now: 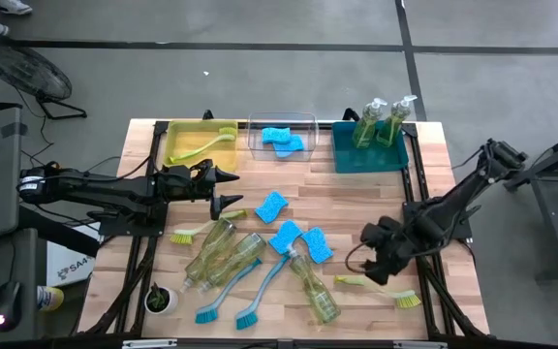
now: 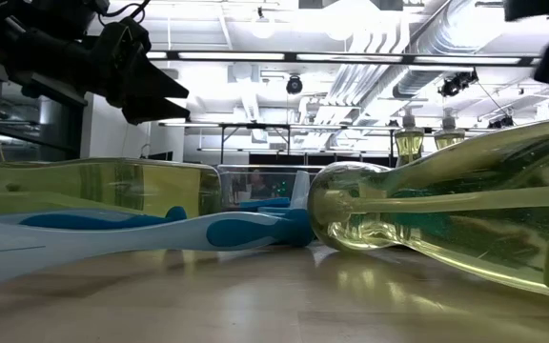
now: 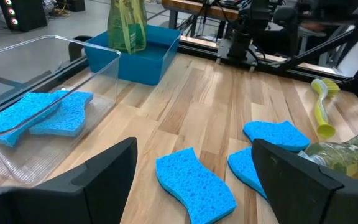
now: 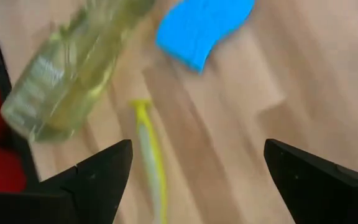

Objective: Pick & Place Kitchen Sink Supplies
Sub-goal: Put the right yellow dish brush into the yellow bin

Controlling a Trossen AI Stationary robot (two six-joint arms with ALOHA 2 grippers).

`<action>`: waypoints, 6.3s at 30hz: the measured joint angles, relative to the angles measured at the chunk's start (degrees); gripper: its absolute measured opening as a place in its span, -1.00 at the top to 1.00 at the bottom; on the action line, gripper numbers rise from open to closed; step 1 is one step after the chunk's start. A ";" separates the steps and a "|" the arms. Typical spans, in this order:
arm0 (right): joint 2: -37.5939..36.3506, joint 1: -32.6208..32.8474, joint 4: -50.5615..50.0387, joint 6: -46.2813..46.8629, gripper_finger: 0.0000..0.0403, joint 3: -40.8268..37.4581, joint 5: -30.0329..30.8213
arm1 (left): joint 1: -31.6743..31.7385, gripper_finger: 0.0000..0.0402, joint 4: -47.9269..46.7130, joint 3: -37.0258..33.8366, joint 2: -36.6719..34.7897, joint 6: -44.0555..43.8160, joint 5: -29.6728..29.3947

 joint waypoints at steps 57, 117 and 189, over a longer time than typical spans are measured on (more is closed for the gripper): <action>24.03 23.77 6.79 15.47 -0.33 -0.61 -10.21 | 0.00 -0.55 -1.50 0.02 0.00 -1.66 -0.06; 14.78 19.43 -6.85 14.74 0.68 -0.59 -7.82 | -0.01 -0.55 -1.11 0.02 0.00 -3.23 -0.61; 14.40 -31.45 60.17 -62.74 0.68 -0.55 11.97 | -0.02 -0.55 20.36 0.04 4.89 1.59 3.13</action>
